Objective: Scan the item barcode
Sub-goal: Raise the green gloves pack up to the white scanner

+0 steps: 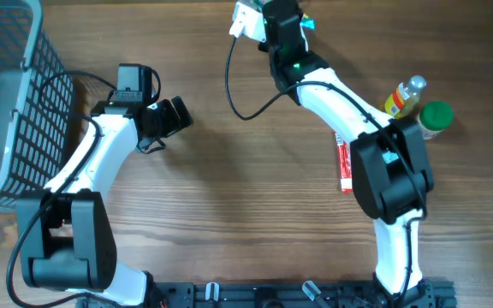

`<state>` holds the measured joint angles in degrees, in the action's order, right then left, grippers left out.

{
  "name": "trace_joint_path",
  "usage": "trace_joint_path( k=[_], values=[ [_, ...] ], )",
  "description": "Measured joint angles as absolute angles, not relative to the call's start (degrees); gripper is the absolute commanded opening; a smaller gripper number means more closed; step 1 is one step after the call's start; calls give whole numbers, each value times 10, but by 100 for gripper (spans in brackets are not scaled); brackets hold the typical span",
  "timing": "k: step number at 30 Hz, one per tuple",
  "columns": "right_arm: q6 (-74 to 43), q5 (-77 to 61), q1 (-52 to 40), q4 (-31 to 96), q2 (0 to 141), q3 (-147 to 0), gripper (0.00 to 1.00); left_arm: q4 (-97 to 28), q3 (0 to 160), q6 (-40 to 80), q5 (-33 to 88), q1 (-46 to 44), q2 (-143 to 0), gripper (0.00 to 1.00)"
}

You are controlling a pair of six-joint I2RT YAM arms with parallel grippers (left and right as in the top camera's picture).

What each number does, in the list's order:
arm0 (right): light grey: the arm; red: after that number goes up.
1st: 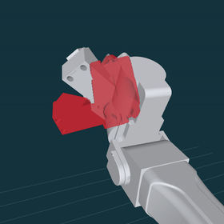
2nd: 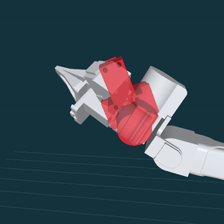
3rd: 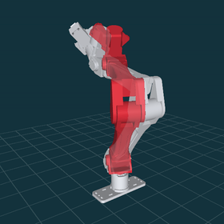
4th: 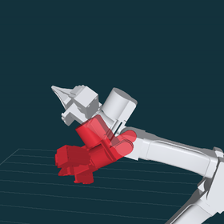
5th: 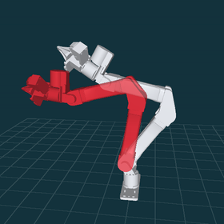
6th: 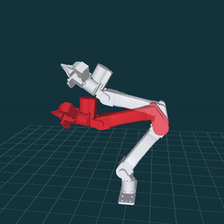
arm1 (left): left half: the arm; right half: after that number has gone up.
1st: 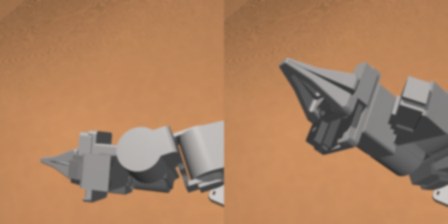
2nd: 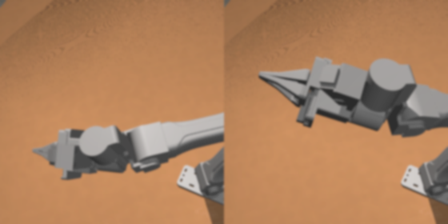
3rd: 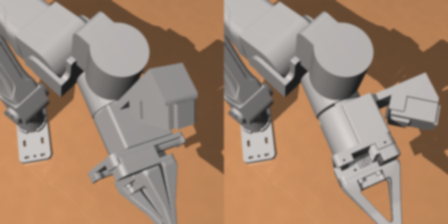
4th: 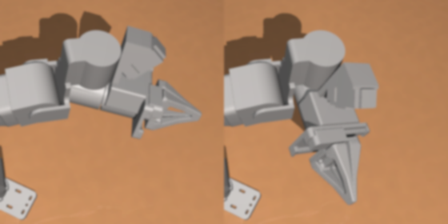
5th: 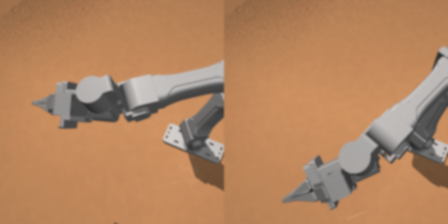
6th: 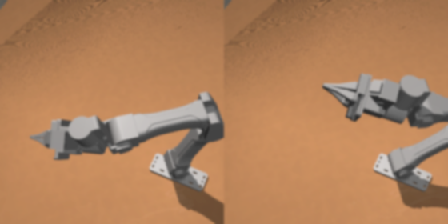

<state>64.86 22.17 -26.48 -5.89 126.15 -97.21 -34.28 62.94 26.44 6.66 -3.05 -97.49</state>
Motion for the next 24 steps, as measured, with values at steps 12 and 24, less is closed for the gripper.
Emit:
trace_joint_path(
  k=[12,24],
  values=[
    [664,227,-273,4,1282,-972,4,-343,629,264,67,-30,-975,100],
    [440,225,-280,36,1282,-972,4,-343,629,264,67,-30,-975,100]
  ],
)
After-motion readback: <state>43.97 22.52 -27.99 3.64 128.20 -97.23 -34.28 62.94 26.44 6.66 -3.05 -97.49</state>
